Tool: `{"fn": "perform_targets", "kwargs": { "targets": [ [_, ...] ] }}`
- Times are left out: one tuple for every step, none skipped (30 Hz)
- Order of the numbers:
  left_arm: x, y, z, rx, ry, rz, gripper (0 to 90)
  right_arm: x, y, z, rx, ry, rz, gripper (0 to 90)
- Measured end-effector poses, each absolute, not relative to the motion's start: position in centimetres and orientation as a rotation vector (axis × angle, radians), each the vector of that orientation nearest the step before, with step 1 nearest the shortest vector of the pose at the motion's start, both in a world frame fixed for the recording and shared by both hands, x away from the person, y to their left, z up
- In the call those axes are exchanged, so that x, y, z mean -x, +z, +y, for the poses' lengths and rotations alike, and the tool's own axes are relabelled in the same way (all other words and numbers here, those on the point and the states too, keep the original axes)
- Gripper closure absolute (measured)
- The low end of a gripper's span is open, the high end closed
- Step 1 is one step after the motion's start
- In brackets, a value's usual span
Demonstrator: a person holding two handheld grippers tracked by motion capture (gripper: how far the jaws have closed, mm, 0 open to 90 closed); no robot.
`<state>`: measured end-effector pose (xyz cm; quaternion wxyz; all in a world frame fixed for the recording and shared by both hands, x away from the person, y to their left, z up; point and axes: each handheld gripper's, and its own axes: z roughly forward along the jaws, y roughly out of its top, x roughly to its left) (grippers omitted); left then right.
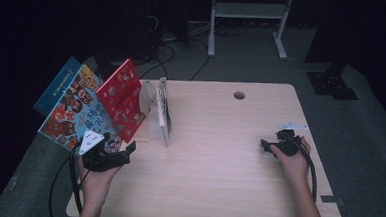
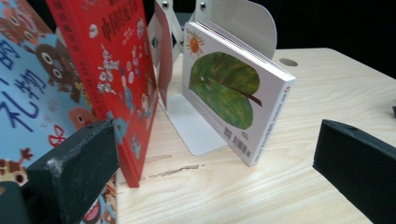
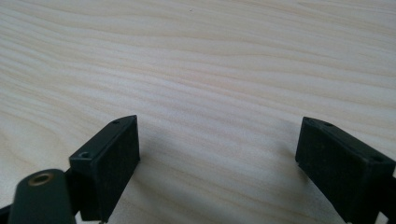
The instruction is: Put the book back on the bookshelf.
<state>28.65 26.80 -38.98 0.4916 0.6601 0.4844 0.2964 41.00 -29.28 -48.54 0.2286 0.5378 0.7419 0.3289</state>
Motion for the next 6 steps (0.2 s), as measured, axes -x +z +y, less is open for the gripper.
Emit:
{"fn": "perform_targets", "kwargs": {
  "targets": [
    [-28.63,-38.96,26.87,-1.601,0.721,1.178,0.0,-41.01,-48.54,-29.28,-1.481,0.905,2.042,12.6],
    [-28.55,-38.94,26.95,-1.601,0.726,1.176,0.0,-41.01,-48.54,-29.28,-1.481,0.905,2.042,12.6],
    [-28.42,-38.95,26.95,-1.600,0.728,1.175,0.0,-41.01,-48.54,-29.28,-1.480,0.905,2.042,12.6],
    [-28.35,-38.99,26.92,-1.605,0.732,1.173,0.0,-41.00,-48.54,-29.28,-1.481,0.905,2.043,12.5],
    [-28.18,-39.10,26.83,-1.610,0.733,1.169,0.0,-41.00,-48.55,-29.28,-1.481,0.905,2.042,12.6],
    [-28.02,-39.21,26.75,-1.617,0.733,1.168,0.0,-41.01,-48.54,-29.28,-1.481,0.905,2.043,12.6]
  ]
}}
